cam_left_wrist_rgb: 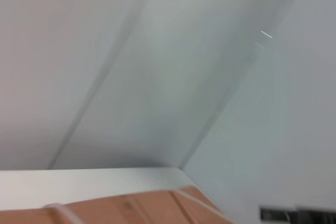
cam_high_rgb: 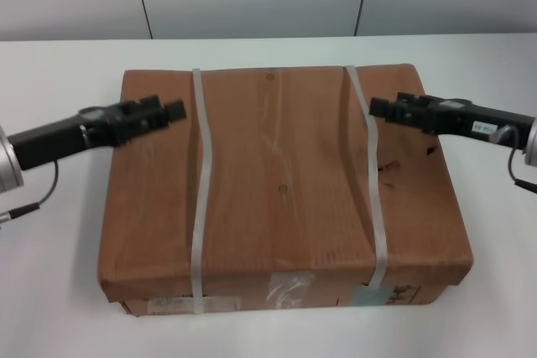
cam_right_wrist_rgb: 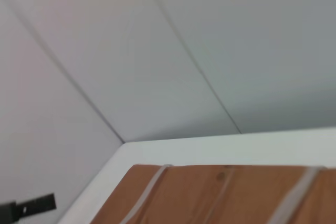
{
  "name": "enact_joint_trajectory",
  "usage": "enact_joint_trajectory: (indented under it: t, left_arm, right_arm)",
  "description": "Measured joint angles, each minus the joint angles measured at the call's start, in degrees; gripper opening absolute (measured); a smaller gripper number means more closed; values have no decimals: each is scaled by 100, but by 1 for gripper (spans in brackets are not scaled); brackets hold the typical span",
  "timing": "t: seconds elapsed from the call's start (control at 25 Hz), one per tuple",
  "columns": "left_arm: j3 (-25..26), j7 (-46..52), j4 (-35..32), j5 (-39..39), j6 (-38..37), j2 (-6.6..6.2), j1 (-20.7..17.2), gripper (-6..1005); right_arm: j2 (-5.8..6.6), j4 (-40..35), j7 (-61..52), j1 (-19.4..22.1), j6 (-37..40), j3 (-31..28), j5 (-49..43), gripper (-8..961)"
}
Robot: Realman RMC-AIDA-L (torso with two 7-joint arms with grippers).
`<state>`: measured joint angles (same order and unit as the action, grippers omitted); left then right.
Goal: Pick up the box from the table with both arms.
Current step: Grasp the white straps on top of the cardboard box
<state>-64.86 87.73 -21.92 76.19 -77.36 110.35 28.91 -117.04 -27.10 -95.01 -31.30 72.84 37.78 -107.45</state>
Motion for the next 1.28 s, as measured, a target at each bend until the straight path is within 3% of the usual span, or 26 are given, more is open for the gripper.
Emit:
enact_joint_trajectory:
  t: [0.24, 0.4, 0.52, 0.68, 0.88, 1.04, 1.28]
  left_arm:
    - [286, 1262, 34, 0, 125, -53, -3, 731]
    - [345, 1876, 46, 18, 144, -67, -3, 729]
    - [325, 2122, 51, 41, 226, -71, 2, 722]
    - [281, 2137, 169, 274, 436, -62, 58, 715]
    - [280, 2025, 286, 737, 704, 83, 202, 713]
    - [280, 1919, 286, 919, 905, 242, 309, 712]
    - [281, 1836, 344, 1014, 1021, 352, 428, 710]
  right_arm:
    - [159, 94, -998, -14, 35, -3, -17, 828]
    - [304, 466, -1212, -83, -17, 20, -22, 823]
    - [341, 648, -1245, -169, -205, 84, -27, 819]
    - [274, 672, -1212, -306, -564, 288, -31, 813]
    - [11, 672, -1128, -426, -951, 592, -31, 806]
    - [-72, 672, -1089, -483, -991, 723, -31, 801]
    - [-130, 808, -1000, -654, -1069, 835, -14, 792]
